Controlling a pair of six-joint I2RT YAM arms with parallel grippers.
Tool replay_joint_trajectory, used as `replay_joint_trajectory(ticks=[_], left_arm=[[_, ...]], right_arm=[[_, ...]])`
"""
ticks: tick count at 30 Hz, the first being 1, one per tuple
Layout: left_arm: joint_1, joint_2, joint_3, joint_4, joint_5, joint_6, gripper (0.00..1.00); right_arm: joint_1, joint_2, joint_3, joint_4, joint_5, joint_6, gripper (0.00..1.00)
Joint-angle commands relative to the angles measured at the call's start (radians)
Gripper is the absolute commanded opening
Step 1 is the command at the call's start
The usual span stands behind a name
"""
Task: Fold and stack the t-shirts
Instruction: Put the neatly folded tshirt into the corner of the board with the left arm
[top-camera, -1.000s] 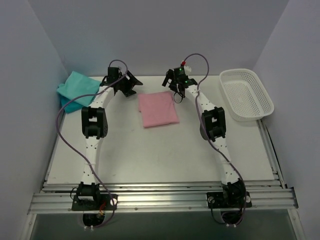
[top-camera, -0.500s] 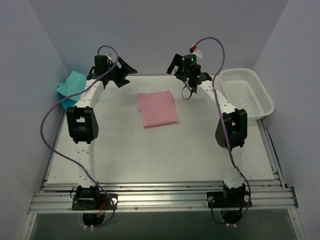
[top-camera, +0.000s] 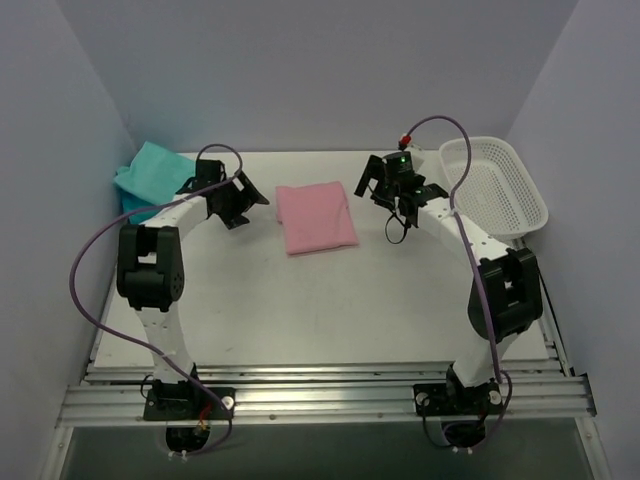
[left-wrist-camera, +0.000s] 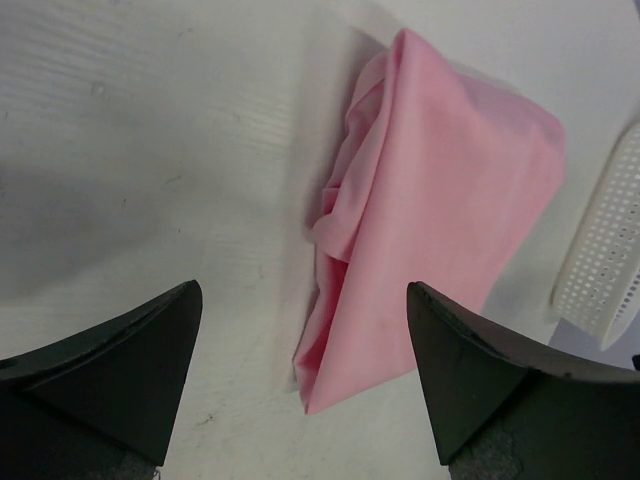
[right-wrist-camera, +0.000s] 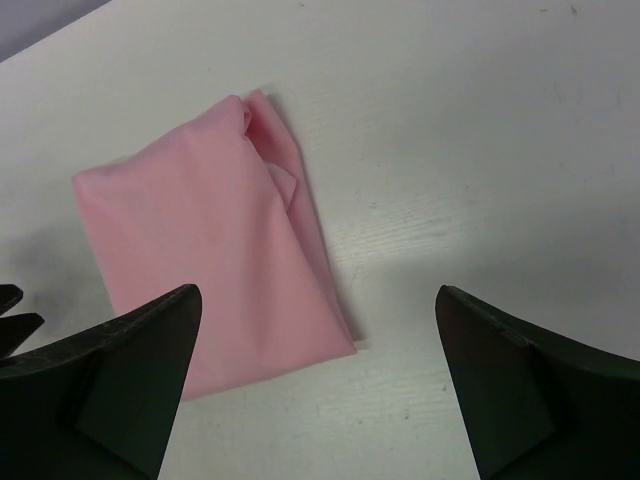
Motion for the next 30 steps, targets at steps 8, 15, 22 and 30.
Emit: replay_joint_trajectory(ticks=[8,15,22,30], left_arm=[[-0.093,0.044,-0.042,0.084,-0.083,0.003,0.9],[-0.163,0.121,-0.025,0.113,-0.111,-0.042,0.9],[-0.207,0.164,-0.077,0.176,-0.137,-0.109,0.89],[-0.229,0.208,-0.137,0.26,-0.165,-0.191,0.07]], right_arm=[[-0.001,-0.291,-0.147,-0.011,0.061,-0.017,1.0],[-0.003,-0.415,-0.21,-0.044,0.092,-0.014,1.0],[-0.011,-0.489,-0.251,-0.081,0.116,-0.017,1.0],[-0.023,-0.579,-0.29,-0.115,0.135,-0.027,1.0]])
